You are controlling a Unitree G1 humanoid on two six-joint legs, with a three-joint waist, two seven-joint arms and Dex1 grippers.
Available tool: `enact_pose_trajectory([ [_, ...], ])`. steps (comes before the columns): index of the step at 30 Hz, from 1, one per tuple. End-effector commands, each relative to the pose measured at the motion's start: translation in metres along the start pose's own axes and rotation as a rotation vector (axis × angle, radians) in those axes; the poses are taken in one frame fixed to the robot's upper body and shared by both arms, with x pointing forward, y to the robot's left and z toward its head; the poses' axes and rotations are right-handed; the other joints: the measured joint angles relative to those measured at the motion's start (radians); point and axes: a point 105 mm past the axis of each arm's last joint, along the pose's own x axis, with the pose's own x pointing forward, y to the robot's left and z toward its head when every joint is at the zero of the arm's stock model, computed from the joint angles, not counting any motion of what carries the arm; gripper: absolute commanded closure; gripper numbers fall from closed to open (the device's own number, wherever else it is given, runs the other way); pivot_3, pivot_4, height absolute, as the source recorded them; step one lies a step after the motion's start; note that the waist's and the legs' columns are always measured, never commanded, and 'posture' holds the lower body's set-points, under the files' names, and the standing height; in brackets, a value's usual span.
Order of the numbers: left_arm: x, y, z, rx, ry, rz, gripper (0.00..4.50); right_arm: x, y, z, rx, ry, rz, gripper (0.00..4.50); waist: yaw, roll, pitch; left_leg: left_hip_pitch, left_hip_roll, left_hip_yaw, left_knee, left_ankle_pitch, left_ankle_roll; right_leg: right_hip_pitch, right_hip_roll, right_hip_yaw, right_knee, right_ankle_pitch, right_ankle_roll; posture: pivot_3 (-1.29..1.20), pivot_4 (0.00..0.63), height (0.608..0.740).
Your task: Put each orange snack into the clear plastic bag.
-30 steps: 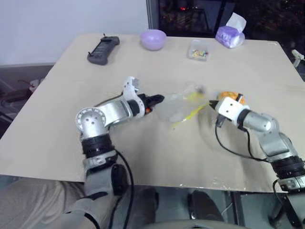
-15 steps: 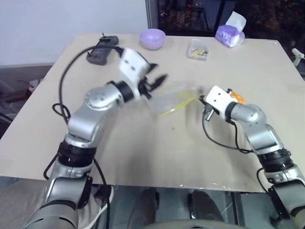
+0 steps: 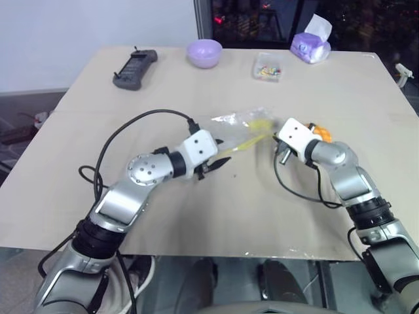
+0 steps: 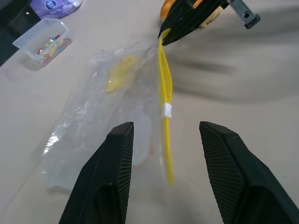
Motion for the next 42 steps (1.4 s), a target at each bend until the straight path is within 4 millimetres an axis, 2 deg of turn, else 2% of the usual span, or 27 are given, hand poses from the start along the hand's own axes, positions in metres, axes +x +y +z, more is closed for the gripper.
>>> enact_pose_trajectory([
  [1, -0.001, 0.000, 0.006, 0.057, -0.017, 0.016, 2.13, -0.001, -0.010, 0.017, -0.030, -0.054, -0.029, 4.50, 0.000, 0.000, 0.000, 0.000, 0.000, 0.000, 0.000, 0.000, 0.000, 0.000, 0.000, 0.000, 0.000, 0.000, 0.000, 0.00, 0.150, 0.740],
  [12, 0.005, -0.007, 0.002, 0.048, -0.018, -0.003, 2.13, -0.001, -0.009, 0.022, -0.025, -0.067, -0.035, 4.50, 0.000, 0.000, 0.000, 0.000, 0.000, 0.000, 0.001, 0.000, 0.000, 0.000, 0.000, 0.000, 0.002, 0.000, 0.000, 0.00, 0.150, 0.740],
  [21, 0.009, -0.001, -0.005, 0.085, 0.011, 0.031, 2.13, 0.000, -0.010, 0.027, -0.025, -0.081, -0.039, 4.50, 0.000, 0.000, 0.000, 0.001, 0.000, 0.000, 0.002, 0.000, 0.001, 0.000, 0.000, 0.000, 0.005, 0.000, 0.000, 0.00, 0.150, 0.740],
  [34, 0.027, 0.002, -0.007, 0.066, -0.014, 0.073, 2.13, -0.001, -0.012, 0.029, -0.026, -0.087, -0.047, 4.50, -0.001, 0.000, 0.000, 0.001, 0.000, 0.000, 0.003, 0.000, 0.000, 0.000, 0.000, 0.000, 0.005, 0.000, 0.000, 0.00, 0.150, 0.740],
  [37, 0.028, 0.002, -0.007, 0.065, -0.021, 0.072, 2.93, 0.000, -0.012, 0.030, -0.027, -0.090, -0.047, 4.50, -0.001, 0.000, 0.000, 0.001, 0.000, 0.000, 0.003, 0.000, 0.000, -0.001, 0.000, 0.000, 0.006, 0.000, 0.000, 0.00, 0.150, 0.740],
  [40, 0.028, 0.002, -0.007, 0.067, -0.021, 0.073, 4.30, 0.000, -0.012, 0.030, -0.028, -0.090, -0.047, 4.50, -0.001, 0.000, 0.000, 0.001, 0.000, 0.000, 0.003, 0.000, 0.000, 0.000, 0.000, 0.000, 0.006, 0.000, 0.000, 0.00, 0.150, 0.740],
  [42, 0.028, 0.003, -0.008, 0.069, -0.020, 0.074, 4.43, 0.000, -0.012, 0.031, -0.028, -0.091, -0.047, 4.50, -0.001, 0.000, 0.000, 0.001, 0.000, 0.000, 0.003, 0.000, 0.000, -0.001, 0.000, 0.000, 0.006, 0.000, 0.000, 0.00, 0.150, 0.740],
])
